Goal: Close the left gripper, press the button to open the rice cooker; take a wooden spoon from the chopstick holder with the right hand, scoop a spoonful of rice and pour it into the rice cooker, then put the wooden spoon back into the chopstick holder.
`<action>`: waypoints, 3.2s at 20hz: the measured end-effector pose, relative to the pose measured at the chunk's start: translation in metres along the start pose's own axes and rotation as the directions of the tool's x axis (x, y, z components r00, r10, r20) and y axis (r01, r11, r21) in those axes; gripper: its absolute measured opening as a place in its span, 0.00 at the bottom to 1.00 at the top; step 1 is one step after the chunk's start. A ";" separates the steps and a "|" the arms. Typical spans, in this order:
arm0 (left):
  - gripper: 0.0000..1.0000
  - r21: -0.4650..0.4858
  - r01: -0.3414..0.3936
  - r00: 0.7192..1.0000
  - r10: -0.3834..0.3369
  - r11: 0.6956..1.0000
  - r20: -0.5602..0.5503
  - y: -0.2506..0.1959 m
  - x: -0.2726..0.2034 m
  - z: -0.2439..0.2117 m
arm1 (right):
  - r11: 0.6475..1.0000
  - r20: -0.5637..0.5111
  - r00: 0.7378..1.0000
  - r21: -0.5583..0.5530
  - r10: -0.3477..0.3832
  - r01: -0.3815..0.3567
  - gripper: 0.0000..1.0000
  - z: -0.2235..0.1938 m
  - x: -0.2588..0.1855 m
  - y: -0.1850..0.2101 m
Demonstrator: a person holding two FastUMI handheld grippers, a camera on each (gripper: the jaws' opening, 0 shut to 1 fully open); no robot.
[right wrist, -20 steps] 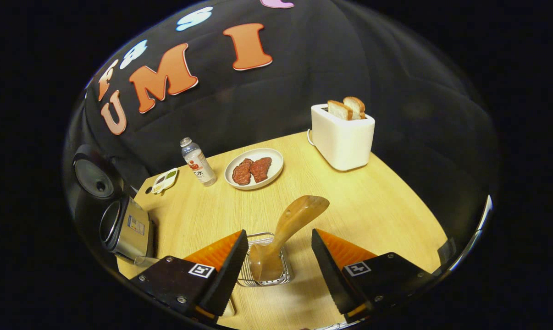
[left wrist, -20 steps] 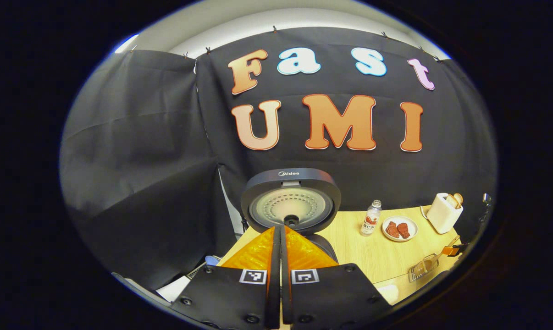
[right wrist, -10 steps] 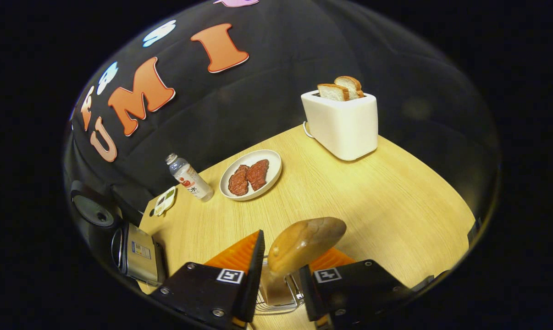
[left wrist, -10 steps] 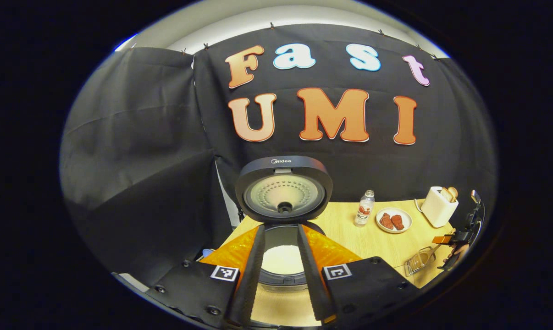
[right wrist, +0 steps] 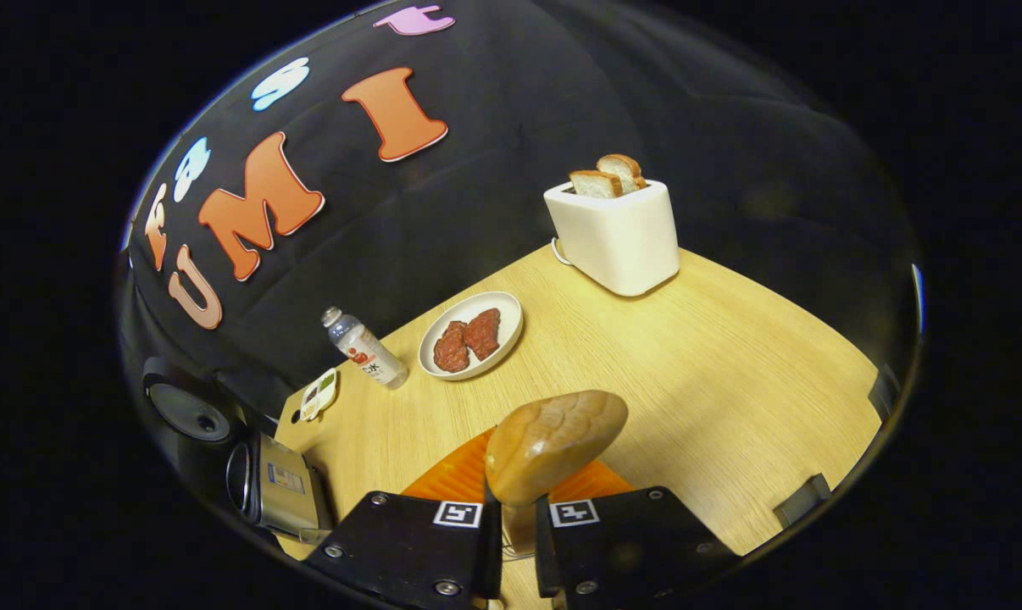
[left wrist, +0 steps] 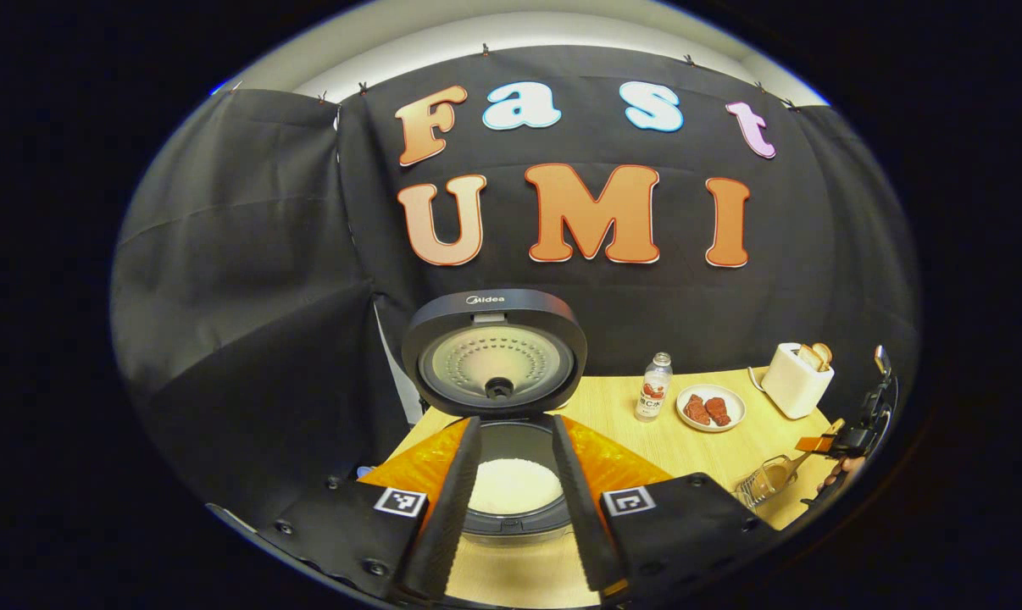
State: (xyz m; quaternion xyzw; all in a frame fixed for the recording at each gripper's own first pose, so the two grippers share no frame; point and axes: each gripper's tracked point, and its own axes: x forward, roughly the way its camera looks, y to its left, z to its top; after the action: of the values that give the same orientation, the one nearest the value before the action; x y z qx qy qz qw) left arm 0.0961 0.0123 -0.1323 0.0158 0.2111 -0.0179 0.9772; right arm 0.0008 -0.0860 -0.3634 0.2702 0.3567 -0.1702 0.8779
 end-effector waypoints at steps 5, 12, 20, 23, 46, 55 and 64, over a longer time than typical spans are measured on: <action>0.80 0.022 -0.030 0.999 0.029 0.999 0.043 0.015 -0.003 0.002 | 0.994 0.118 0.989 -0.081 0.089 -0.080 0.15 0.044 -0.060 0.049; 0.99 -0.001 -0.076 0.996 0.076 0.997 0.039 0.044 -0.004 -0.008 | 0.921 -0.006 0.960 -0.282 0.279 -0.269 0.15 -0.012 -0.102 0.138; 0.99 0.019 -0.072 0.997 0.072 0.997 0.007 0.063 -0.009 -0.032 | 0.766 0.009 0.985 -0.629 0.174 -0.130 0.15 -0.083 -0.070 0.144; 0.94 0.017 -0.071 0.997 0.071 0.997 -0.008 0.069 -0.012 -0.040 | 0.682 0.080 0.982 -0.729 0.173 -0.061 0.14 -0.101 -0.064 0.146; 0.99 0.034 0.123 0.992 -0.122 0.992 -0.032 0.027 0.018 -0.075 | 0.931 0.038 0.986 -0.338 0.164 -0.142 0.12 -0.185 -0.065 0.164; 0.99 0.032 0.118 0.992 -0.117 0.992 -0.038 0.036 0.026 -0.079 | 0.978 -0.044 0.980 -0.073 0.194 -0.196 0.12 -0.183 -0.053 0.157; 0.94 0.043 0.126 0.992 -0.124 0.991 -0.039 0.030 0.021 -0.080 | 0.944 -0.124 0.945 0.174 0.303 -0.280 0.12 -0.189 -0.050 0.158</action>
State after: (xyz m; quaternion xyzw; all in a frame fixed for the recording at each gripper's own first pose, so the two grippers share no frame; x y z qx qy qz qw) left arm 0.0837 0.0450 -0.2132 0.0252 0.2288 -0.0836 0.9696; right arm -0.0565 0.1571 -0.3852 0.3991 0.3632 -0.0445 0.8407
